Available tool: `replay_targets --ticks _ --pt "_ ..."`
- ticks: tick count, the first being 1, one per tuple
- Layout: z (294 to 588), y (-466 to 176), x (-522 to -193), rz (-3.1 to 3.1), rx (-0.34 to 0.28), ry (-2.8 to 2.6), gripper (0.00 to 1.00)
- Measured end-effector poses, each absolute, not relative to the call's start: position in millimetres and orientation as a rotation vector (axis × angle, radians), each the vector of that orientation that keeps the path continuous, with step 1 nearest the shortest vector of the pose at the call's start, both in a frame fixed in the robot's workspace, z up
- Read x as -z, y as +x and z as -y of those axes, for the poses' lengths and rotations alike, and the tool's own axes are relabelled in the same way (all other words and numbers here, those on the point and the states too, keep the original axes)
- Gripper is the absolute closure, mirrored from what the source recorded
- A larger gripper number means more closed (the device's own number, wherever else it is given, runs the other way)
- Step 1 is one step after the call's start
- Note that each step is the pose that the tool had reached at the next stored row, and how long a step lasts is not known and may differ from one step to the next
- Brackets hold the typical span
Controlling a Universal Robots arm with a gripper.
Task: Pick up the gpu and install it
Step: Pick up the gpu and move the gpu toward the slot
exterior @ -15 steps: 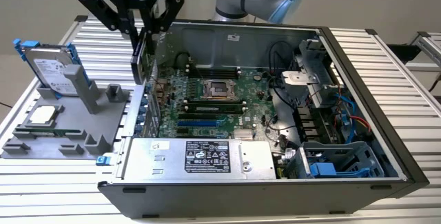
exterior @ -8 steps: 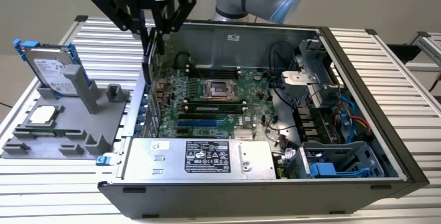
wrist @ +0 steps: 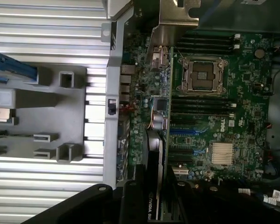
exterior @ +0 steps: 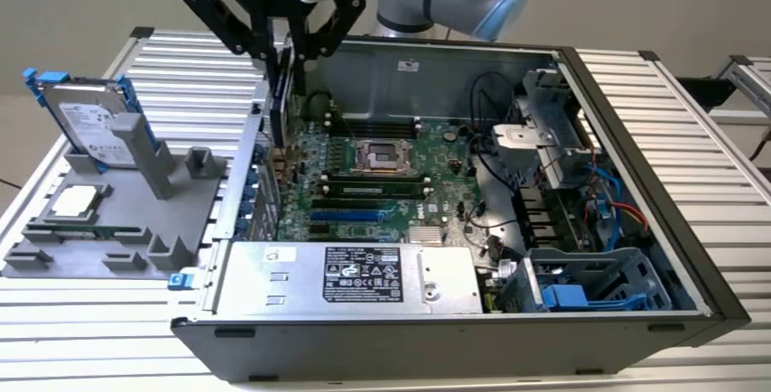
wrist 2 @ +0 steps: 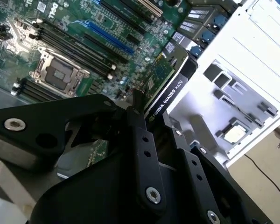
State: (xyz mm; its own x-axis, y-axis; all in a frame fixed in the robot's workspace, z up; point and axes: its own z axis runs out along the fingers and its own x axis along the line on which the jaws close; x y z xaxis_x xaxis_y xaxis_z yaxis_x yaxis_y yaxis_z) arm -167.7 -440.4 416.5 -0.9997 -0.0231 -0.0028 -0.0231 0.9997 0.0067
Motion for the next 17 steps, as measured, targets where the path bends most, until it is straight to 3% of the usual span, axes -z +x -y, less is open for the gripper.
replay_targets --ticks 17 --pt "440.4 -133.6 -416.6 -3.145 -0.011 -0.036 1.00"
